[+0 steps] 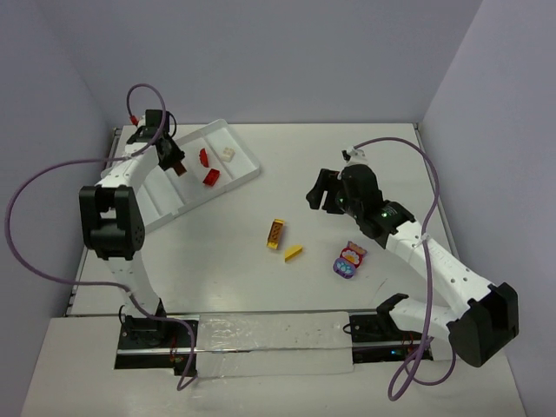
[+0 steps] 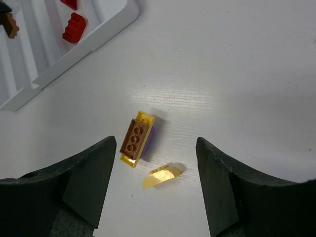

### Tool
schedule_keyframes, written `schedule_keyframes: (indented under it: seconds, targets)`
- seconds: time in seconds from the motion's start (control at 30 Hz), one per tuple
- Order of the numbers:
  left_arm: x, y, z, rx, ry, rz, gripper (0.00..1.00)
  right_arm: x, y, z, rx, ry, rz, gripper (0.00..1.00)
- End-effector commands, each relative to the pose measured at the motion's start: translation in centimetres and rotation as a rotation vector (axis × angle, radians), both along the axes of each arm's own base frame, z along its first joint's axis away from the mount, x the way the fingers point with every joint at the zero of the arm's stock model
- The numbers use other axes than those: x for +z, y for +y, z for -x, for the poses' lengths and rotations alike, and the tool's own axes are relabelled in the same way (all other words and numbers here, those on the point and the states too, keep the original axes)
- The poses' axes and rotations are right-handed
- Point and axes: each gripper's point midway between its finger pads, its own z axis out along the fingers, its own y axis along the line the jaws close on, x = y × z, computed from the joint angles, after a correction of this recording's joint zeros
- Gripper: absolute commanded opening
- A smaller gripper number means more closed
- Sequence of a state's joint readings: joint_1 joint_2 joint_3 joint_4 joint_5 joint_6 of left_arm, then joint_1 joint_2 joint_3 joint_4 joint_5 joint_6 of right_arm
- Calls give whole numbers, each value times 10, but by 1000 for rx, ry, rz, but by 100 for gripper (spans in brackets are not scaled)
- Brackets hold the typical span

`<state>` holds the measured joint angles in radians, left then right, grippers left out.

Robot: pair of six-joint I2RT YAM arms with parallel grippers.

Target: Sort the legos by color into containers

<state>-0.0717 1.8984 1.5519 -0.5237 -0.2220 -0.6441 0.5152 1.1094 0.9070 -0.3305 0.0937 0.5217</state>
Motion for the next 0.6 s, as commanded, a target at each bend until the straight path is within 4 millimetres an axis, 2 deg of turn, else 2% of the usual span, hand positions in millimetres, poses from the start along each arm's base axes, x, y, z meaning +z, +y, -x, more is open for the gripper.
schedule_keyframes:
  seconds: [0.0, 0.07, 0.13, 0.17, 0.23, 0.27, 0.3, 0.33, 0.43, 0.5, 0.53, 0.57]
  targets:
    - [-6, 11, -33, 19, 9, -7, 2, 17, -9, -2, -21, -51, 6, 73]
    - [-17, 20, -40, 39, 31, -29, 6, 16, -11, -2, -29, -47, 9, 73]
    - [-20, 26, -41, 50, 39, -53, 18, 14, -12, -1, -34, -40, 14, 73]
    - [-20, 28, -43, 51, 35, -62, 30, 14, -14, 1, -36, -39, 19, 73]
    - [-17, 29, -43, 46, 29, -66, 46, 14, -15, 2, -39, -39, 22, 74]
    - [-13, 27, -43, 39, 22, -64, 60, 14, -17, 3, -42, -41, 23, 74]
    - [-7, 25, -42, 30, 10, -57, 68, 13, -17, 3, -45, -40, 23, 74]
    - [-3, 23, -40, 20, 1, -49, 71, 13, -17, 3, -45, -36, 22, 74]
    - [23, 4, -33, -48, -50, -27, 74, 13, -16, 3, -43, -33, 18, 74]
    - [27, -27, -19, -129, -42, -71, 76, 12, -17, 3, -52, -31, 17, 74]
    - [38, -39, -10, -151, -51, -98, 76, 12, -18, 2, -60, -31, 19, 74]
    - [37, -63, 5, -197, -46, -129, 76, 11, -19, 2, -65, -30, 19, 74]
